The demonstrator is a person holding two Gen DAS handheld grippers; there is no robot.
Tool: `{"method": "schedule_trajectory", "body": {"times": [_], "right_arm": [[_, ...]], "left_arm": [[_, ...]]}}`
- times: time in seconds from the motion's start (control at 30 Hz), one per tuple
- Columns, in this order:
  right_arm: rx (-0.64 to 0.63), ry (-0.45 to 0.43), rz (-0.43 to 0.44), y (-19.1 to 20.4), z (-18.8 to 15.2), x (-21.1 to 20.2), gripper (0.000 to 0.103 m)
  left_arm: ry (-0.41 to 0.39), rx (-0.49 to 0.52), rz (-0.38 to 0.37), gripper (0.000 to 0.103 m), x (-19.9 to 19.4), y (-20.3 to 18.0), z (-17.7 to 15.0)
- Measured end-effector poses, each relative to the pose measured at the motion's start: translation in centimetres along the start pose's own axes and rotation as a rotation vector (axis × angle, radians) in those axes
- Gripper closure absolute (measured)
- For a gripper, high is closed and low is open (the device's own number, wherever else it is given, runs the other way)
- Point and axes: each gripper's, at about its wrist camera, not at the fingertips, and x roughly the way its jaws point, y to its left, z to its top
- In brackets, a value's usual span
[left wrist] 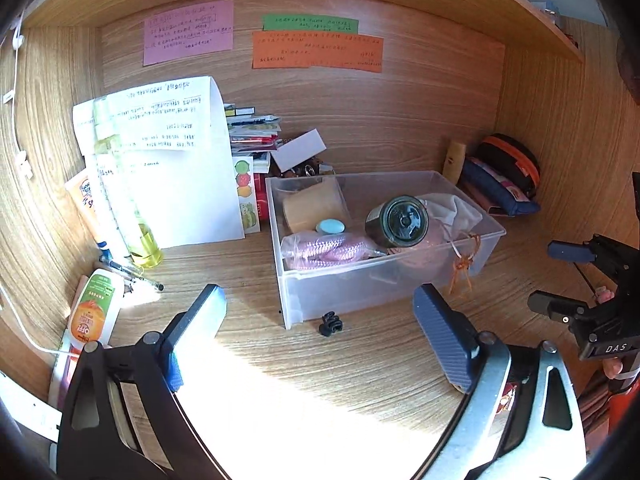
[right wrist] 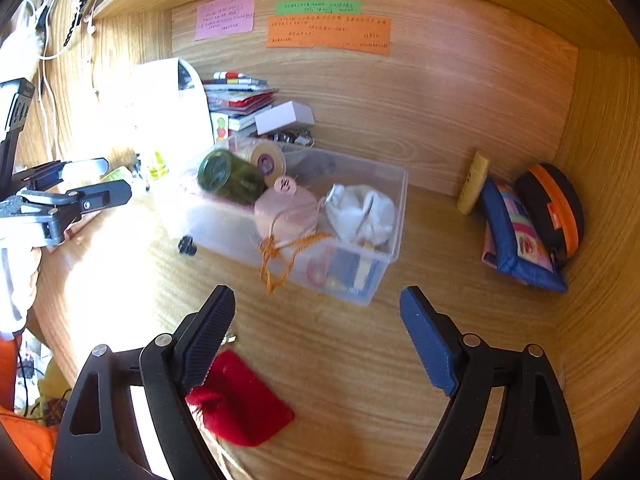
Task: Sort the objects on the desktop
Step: 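Move the left gripper to the black hair clip while the right gripper approaches the red pouch, then grasp the black hair clip with the left gripper while the right gripper grasps the red velvet pouch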
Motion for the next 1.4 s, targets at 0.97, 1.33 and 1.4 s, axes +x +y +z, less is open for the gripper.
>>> {"method": "schedule_trajectory", "body": {"times": [0.97, 1.33, 1.4], "right_arm": [[-0.049, 0.17, 0.105, 4.6, -6.9, 3.1, 0.037], [-0.023, 0.143, 0.07, 3.2, -6.5, 2.9, 0.076], [-0.011, 0.138, 0.085, 3.1, -6.3, 3.0, 0.076]], "left_arm": [[0.177, 0.002, -0.01, 0.005, 4.8, -1.3, -3.7], [0.238, -0.037, -0.027, 0.041, 8.2, -1.2, -3.1], [0.254, -0.053, -0.03, 0.048, 8.8, -1.1, -3.2]]}}
